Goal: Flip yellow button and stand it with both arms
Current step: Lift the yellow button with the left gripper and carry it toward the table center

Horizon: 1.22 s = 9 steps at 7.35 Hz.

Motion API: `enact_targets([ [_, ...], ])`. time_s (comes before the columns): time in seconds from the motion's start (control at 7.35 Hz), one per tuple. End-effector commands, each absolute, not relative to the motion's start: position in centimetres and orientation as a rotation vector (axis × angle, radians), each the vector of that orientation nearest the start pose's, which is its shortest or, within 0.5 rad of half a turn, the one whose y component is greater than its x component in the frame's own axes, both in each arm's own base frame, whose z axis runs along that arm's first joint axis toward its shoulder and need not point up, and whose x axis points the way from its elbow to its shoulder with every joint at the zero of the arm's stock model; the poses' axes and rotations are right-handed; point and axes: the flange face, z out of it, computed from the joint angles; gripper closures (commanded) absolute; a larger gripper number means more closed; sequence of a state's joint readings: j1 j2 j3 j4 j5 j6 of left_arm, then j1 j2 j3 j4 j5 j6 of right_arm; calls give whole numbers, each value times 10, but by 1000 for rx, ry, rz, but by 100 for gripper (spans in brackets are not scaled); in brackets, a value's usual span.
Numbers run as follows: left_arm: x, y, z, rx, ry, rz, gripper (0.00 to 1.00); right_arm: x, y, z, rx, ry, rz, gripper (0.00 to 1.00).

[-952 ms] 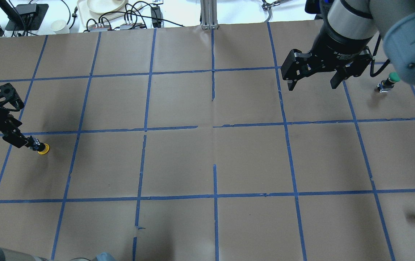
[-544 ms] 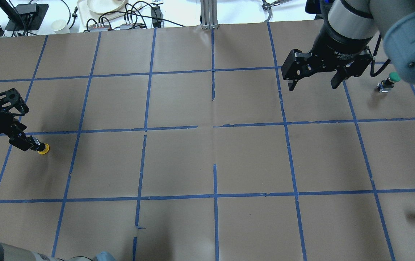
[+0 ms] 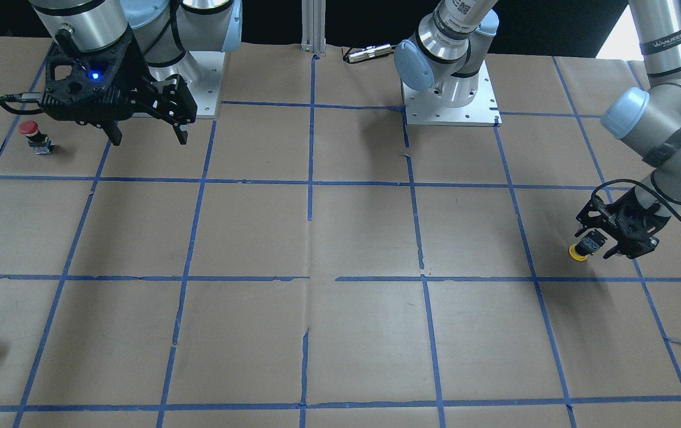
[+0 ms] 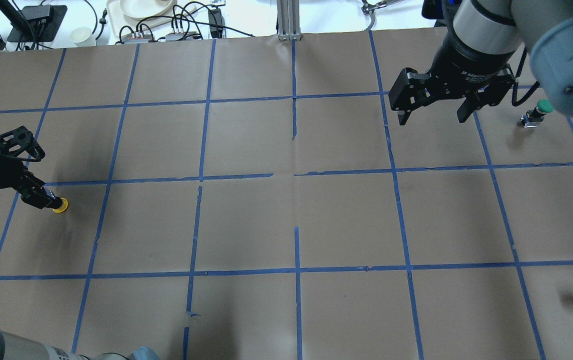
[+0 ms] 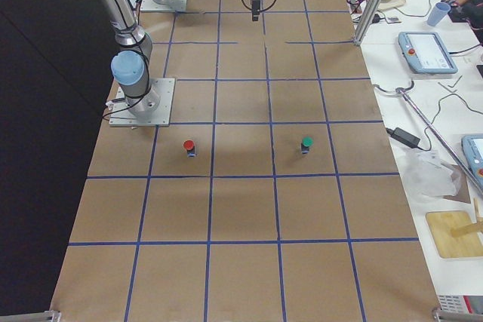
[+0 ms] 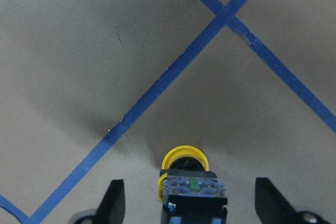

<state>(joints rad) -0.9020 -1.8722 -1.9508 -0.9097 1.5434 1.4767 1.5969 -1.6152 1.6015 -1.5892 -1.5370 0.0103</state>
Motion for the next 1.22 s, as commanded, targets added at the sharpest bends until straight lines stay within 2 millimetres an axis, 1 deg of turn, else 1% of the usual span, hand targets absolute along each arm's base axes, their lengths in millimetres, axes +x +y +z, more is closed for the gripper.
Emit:
enact_targets([
  [0.0,220,-498,223,1272,2901,-33,91,150,-472,495,-27,3107,-47,0],
  [0.14,219,-502,237,1309,2871,-46,92,150,-472,496,-27,3107,-49,0],
  [0.27,213,-502,240,1307,2929,-10,92,150,-472,496,-27,3107,-49,0],
  [0.41,200,-508,240,1217,3072,-81,92,150,-472,495,-27,3107,-47,0],
  [0.54,160,-522,245,1229,3139,-113,92,150,-472,496,-27,3107,-49,0],
  [0.68,104,-529,265,1341,3153,-158,92,150,-472,495,-27,3107,-47,0],
  [0.82,66,-517,305,1210,3348,-199,92,150,-472,496,-27,3107,-49,0],
  [0.95,38,-506,347,1168,3405,-281,92,150,-472,496,-27,3107,-49,0],
  [1.09,-20,-493,377,1232,3471,-339,92,150,-472,496,-27,3105,-51,0],
])
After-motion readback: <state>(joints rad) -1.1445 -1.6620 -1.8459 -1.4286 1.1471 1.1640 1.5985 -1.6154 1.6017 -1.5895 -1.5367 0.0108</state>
